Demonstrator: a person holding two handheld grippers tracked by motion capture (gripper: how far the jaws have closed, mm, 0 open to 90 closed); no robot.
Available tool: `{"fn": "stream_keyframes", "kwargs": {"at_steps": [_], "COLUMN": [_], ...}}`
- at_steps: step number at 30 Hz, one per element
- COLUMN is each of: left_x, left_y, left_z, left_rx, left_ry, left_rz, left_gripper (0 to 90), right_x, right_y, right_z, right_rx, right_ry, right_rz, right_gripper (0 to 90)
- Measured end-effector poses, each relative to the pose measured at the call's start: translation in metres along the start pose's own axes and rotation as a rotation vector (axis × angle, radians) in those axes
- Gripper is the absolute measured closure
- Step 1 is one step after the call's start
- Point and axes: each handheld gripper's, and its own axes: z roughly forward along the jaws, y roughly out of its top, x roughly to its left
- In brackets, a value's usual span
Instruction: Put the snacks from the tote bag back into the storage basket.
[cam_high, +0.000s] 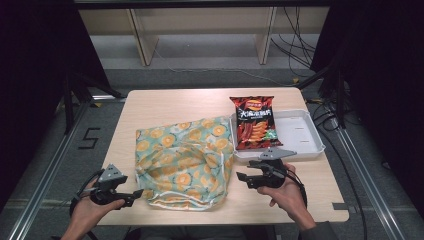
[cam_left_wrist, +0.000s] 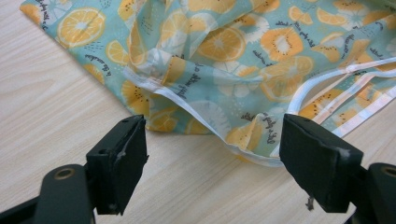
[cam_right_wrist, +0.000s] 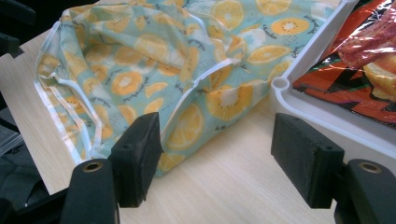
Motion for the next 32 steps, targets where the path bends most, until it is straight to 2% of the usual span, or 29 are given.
{"fn": "stream_keyframes", "kwargs": {"at_steps": [1,2,3,4,5,6,7,8,9,11,15,17,20,21,25,27,28,32], "left_x": [0.000,0.000,0.000,0.000,-0.001,0.000,0.000,0.000,0.000,0.000,0.000,0.000,0.000,0.000,-0.001,-0.001,-0.001,0.000], "left_y": [0.000,0.000,0.000,0.000,-0.001,-0.001,0.000,0.000,0.000,0.000,0.000,0.000,0.000,0.000,0.000,0.000,0.000,0.000], "left_z": [0.000,0.000,0.000,0.000,0.002,0.002,0.001,0.001,0.001,0.001,0.001,0.001,0.001,0.001,0.002,0.002,0.002,0.002], "left_rx": [0.000,-0.001,0.003,0.002,-0.015,-0.015,0.000,-0.007,-0.003,-0.001,-0.001,-0.002,-0.003,-0.001,-0.005,-0.003,-0.005,-0.002], "left_ry": [0.001,0.000,0.003,-0.001,-0.002,-0.004,-0.006,-0.006,-0.007,-0.007,-0.008,-0.008,-0.008,-0.008,-0.013,-0.008,-0.012,-0.007], "left_rz": [0.000,0.000,0.001,0.003,-0.001,0.000,0.008,0.003,0.006,0.001,0.001,0.001,0.002,0.003,-0.007,0.003,-0.009,0.003], "left_gripper": [22.9,22.9,22.9,22.9,22.9,22.9,22.9,22.9,22.9,22.9,22.9,22.9,22.9,22.9,22.9,22.9,22.9,22.9], "right_x": [-0.001,0.001,0.001,0.006,0.004,0.006,0.005,0.006,0.009,0.009,0.014,0.018,0.017,0.018,0.017,0.016,0.015,0.016], "right_y": [-0.001,-0.002,-0.003,-0.005,-0.005,-0.007,-0.008,-0.009,-0.010,-0.012,-0.015,-0.018,-0.020,-0.021,-0.022,-0.021,-0.022,-0.022], "right_z": [0.001,0.000,0.001,-0.001,-0.002,-0.001,-0.002,-0.003,-0.003,-0.003,-0.005,-0.006,-0.008,-0.008,-0.008,-0.008,-0.007,-0.007], "right_rx": [-0.019,-0.006,-0.012,0.006,0.006,-0.002,0.007,0.011,0.026,0.023,0.027,0.028,0.039,0.045,0.049,0.051,0.047,0.047], "right_ry": [0.000,-0.008,0.002,-0.010,-0.015,-0.008,-0.024,-0.025,-0.021,-0.027,-0.021,-0.016,-0.023,-0.021,-0.031,-0.036,-0.033,-0.032], "right_rz": [-0.033,-0.013,-0.027,0.010,-0.022,-0.013,-0.036,-0.030,0.001,-0.037,-0.043,-0.021,-0.043,-0.029,-0.040,-0.037,-0.044,-0.031], "right_gripper": [33.2,32.8,32.2,31.8,31.7,31.6,31.1,30.8,30.7,30.4,28.8,28.6,28.5,28.5,28.5,28.4,28.4,28.4]}}
